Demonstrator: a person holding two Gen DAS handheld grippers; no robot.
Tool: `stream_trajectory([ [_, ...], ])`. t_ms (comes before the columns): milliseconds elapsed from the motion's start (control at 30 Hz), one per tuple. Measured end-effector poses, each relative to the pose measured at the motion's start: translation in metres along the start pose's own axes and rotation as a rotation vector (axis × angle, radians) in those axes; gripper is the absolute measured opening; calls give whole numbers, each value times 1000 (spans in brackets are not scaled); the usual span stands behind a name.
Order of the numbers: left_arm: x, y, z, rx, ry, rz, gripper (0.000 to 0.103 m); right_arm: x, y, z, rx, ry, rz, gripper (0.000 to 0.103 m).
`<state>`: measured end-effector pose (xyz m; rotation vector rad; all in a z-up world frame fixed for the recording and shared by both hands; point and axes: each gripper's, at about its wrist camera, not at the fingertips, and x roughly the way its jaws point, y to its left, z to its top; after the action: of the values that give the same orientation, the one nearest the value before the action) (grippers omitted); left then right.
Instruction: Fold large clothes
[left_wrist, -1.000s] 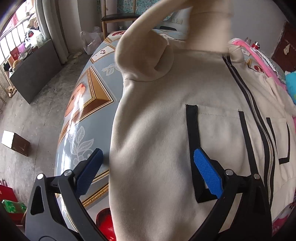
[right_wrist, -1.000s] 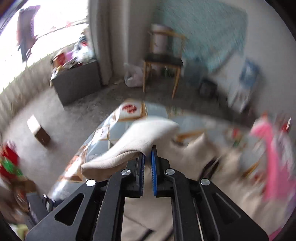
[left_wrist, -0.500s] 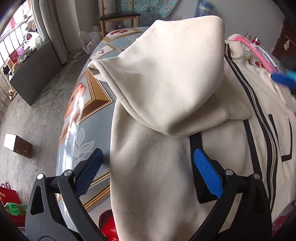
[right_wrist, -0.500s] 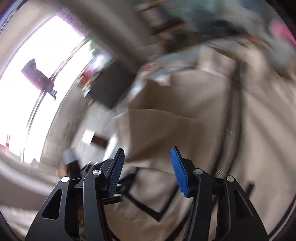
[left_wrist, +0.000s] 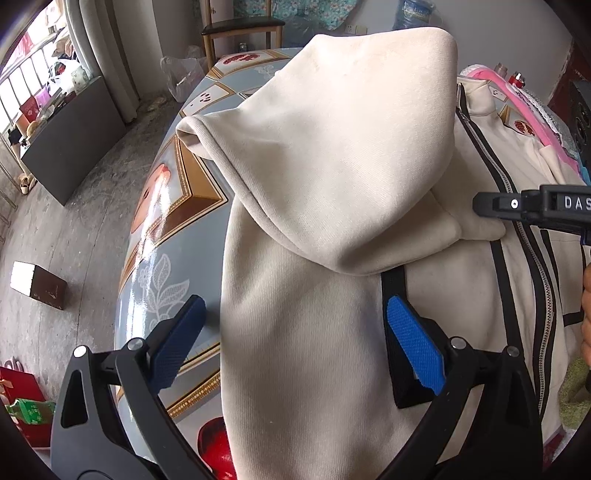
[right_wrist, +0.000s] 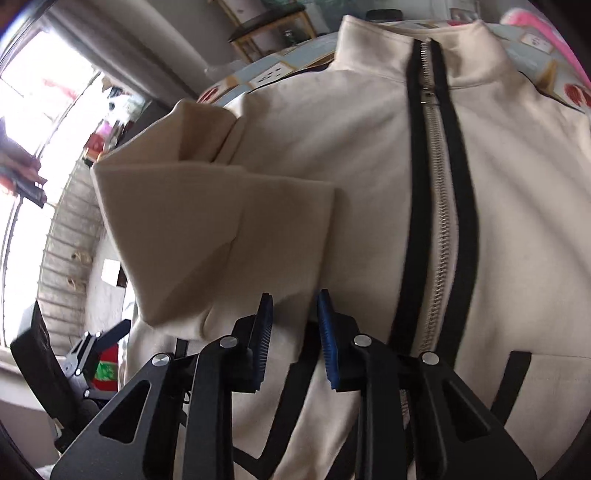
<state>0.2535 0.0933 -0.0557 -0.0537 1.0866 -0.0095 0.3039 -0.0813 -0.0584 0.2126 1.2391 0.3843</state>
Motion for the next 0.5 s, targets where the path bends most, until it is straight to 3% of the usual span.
stream_trajectory([
  [100, 0, 1, 1, -7, 1, 6, 96, -3, 2, 0, -21, 0, 3, 25],
  [133, 0, 0, 1, -8, 1, 8, 96, -4, 4, -1, -36, -5, -19, 22],
  [167, 0, 0, 1, -11, 1, 10, 96, -5, 7, -2, -54, -16, -54, 11],
  [267, 1, 1, 3, -26, 15, 11, 96, -15, 17, 2, -78, -42, -71, 5],
  [433, -3, 12, 12, -93, 27, -36, 96, -86, 14, 24, -59, -216, -55, 4],
  [500, -6, 13, 18, -75, 10, 2, 96, -127, -3, 30, -27, -304, -75, 4],
])
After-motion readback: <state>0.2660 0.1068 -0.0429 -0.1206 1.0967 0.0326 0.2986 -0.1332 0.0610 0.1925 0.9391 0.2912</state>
